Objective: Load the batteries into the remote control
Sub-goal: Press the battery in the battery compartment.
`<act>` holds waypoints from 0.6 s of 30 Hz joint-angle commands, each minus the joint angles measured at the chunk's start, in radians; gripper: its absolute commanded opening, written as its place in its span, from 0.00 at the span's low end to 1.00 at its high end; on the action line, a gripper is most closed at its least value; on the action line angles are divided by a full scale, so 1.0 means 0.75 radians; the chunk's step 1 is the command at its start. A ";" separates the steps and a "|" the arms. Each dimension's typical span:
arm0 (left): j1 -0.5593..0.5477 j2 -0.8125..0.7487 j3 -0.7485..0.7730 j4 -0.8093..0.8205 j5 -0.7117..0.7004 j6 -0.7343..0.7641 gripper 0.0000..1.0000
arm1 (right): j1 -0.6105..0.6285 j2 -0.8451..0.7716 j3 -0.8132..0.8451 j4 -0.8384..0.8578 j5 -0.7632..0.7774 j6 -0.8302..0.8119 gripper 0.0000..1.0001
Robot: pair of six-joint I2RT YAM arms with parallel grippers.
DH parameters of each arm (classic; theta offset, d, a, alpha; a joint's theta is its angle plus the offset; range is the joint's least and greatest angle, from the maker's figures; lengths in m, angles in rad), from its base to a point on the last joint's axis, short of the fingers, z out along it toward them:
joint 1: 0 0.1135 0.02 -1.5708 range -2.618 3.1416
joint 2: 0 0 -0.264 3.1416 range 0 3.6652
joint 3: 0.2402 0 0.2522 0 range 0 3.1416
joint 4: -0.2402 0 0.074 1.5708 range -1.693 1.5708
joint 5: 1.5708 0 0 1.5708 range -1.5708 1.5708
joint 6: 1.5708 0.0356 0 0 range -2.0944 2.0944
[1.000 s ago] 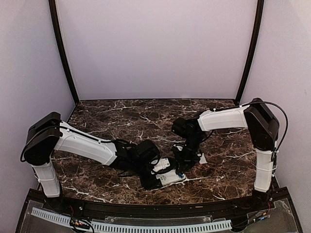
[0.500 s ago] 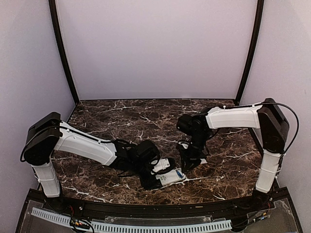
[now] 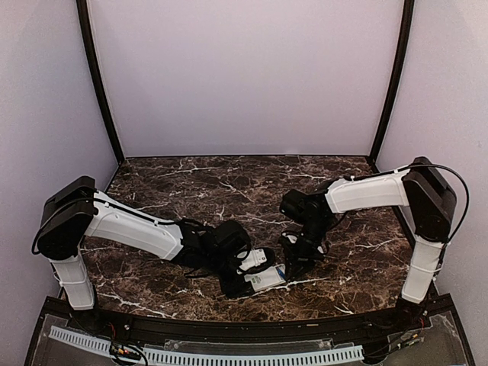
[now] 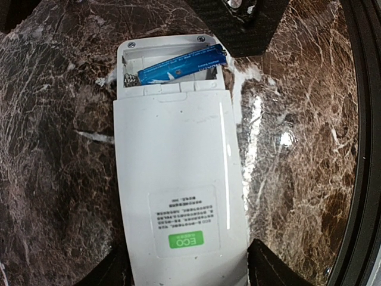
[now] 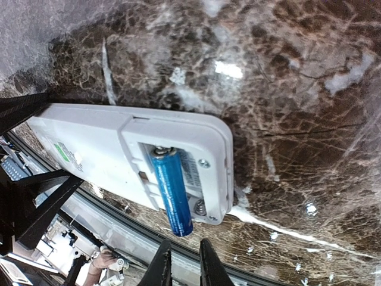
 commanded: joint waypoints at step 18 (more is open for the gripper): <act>-0.005 0.014 -0.054 -0.090 -0.016 0.010 0.66 | 0.012 0.050 0.022 0.079 -0.020 0.022 0.05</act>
